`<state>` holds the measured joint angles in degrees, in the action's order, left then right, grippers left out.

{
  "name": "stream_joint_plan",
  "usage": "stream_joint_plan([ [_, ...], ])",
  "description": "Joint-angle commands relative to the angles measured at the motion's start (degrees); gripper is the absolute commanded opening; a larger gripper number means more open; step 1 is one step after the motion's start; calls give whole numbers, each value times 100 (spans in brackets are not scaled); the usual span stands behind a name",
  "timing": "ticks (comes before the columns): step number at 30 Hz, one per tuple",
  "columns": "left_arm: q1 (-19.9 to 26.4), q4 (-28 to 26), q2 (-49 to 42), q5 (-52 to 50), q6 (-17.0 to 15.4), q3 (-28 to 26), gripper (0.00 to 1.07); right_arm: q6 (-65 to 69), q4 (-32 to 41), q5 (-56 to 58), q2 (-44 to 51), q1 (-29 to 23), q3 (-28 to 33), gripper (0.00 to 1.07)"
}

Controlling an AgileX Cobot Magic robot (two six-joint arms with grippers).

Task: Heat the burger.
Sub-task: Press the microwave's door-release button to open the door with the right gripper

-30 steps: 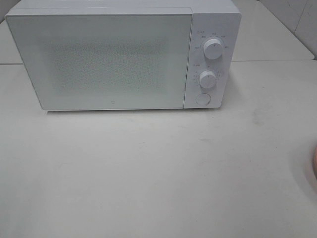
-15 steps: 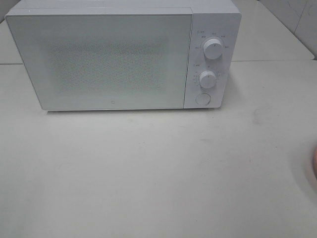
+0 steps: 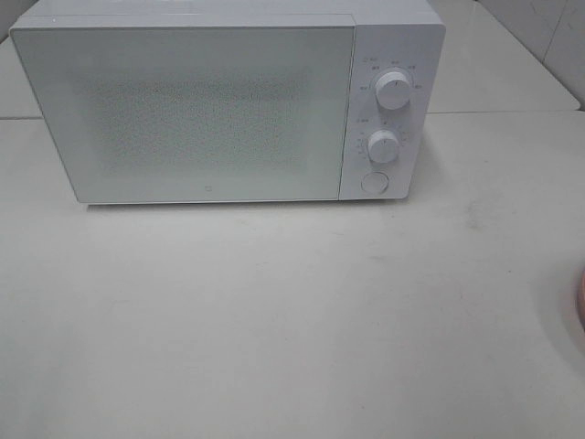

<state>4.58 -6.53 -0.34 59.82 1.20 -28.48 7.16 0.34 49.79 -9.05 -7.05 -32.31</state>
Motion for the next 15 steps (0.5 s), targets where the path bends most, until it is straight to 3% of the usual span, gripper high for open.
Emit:
stream_joint_plan([
  [1,-17,-6,-126,-57,11,6,101,-80,-34,-372,-430,23,29,76],
  [15,-17,-6,-126,-57,11,6,101,-86,-34,-1587,-1862,23,29,76],
])
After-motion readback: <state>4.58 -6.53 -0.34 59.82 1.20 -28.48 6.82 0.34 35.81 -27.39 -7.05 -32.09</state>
